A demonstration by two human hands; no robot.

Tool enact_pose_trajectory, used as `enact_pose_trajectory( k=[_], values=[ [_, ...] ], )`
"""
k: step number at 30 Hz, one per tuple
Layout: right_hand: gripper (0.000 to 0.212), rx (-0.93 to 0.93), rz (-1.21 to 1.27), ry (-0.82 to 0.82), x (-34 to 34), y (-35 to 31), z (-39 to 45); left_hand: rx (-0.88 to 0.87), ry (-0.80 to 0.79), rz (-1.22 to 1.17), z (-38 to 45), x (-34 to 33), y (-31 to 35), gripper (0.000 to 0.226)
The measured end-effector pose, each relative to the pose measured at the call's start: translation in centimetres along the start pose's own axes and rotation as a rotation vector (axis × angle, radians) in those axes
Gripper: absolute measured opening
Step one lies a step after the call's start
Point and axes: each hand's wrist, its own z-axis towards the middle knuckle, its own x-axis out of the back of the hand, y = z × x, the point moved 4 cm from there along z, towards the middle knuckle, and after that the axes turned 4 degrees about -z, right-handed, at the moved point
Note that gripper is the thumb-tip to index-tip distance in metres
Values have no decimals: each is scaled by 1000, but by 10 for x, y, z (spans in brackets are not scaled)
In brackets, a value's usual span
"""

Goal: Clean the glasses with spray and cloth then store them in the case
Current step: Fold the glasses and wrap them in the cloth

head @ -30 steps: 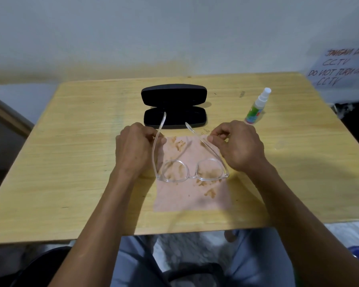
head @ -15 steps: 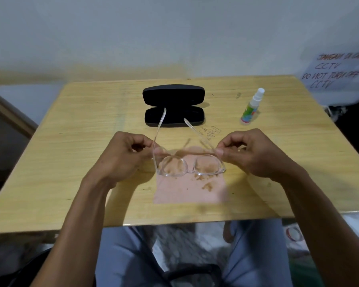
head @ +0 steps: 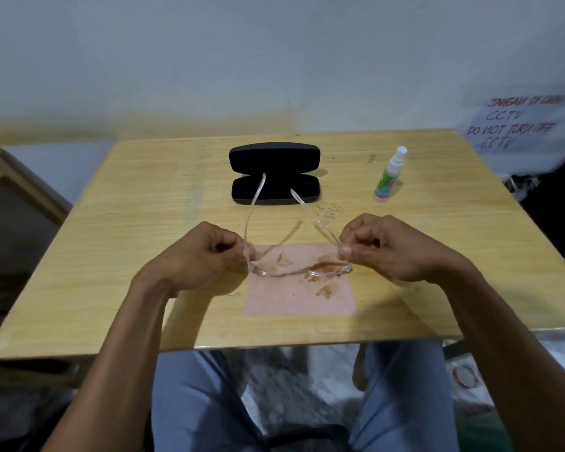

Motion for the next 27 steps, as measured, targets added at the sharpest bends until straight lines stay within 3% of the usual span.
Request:
enact_pose_trajectory(
  k=[3, 8, 11, 14, 17, 20, 27],
  values=[
    [19, -27, 56, 87, 1, 1, -2, 24, 87, -42, -3, 2, 1, 28],
    [7, -84, 53, 476, 2, 2, -33, 17, 508, 40, -30, 12, -2, 13],
    [6, -3, -76, 494, -14, -7, -60, -24, 653, 179, -59, 6, -3, 10],
    [11, 55, -106, 412, -37, -9, -71, -138, 565, 266, -78, -13, -2, 9],
    [13, 57, -47, 371, -46, -9, -72, -192, 452, 335, -83, -28, -1, 21],
    [16, 51, -99, 353, -47, -8, -71, -154, 414, 348, -82, -35, -3, 30],
    [16, 32, -103, 393, -49, -5, -68, -98, 433, 321, -80, -38, -12, 15]
  ],
)
